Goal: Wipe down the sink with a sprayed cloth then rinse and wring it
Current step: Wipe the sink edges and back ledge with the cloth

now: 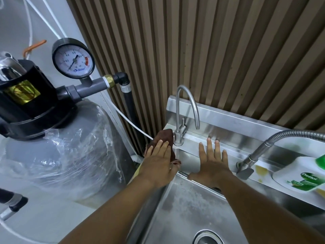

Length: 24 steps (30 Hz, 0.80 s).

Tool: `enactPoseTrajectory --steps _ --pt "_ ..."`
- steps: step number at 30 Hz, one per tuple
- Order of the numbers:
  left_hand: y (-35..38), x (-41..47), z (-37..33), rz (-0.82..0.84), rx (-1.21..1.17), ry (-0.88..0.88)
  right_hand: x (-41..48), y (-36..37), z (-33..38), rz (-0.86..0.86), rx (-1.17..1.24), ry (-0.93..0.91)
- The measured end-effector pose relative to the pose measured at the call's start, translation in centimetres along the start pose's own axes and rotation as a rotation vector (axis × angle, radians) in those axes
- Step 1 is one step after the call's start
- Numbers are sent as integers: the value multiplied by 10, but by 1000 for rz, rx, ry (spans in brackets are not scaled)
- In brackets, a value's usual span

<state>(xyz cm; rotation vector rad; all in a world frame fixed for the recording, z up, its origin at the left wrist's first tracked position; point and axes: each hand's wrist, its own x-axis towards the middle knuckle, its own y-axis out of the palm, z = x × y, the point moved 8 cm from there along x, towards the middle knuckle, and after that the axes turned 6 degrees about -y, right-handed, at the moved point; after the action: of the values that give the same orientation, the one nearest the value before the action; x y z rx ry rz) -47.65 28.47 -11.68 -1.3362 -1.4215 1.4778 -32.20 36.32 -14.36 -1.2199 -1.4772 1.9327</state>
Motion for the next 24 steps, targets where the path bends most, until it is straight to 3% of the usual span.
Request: enactPoseTrajectory --steps 15,24 --pt "-9 69 4 51 11 -37 6 5 -3 -8 -6 29" --pt "0 5 -2 -47 66 36 2 3 -1 1 -22 30"
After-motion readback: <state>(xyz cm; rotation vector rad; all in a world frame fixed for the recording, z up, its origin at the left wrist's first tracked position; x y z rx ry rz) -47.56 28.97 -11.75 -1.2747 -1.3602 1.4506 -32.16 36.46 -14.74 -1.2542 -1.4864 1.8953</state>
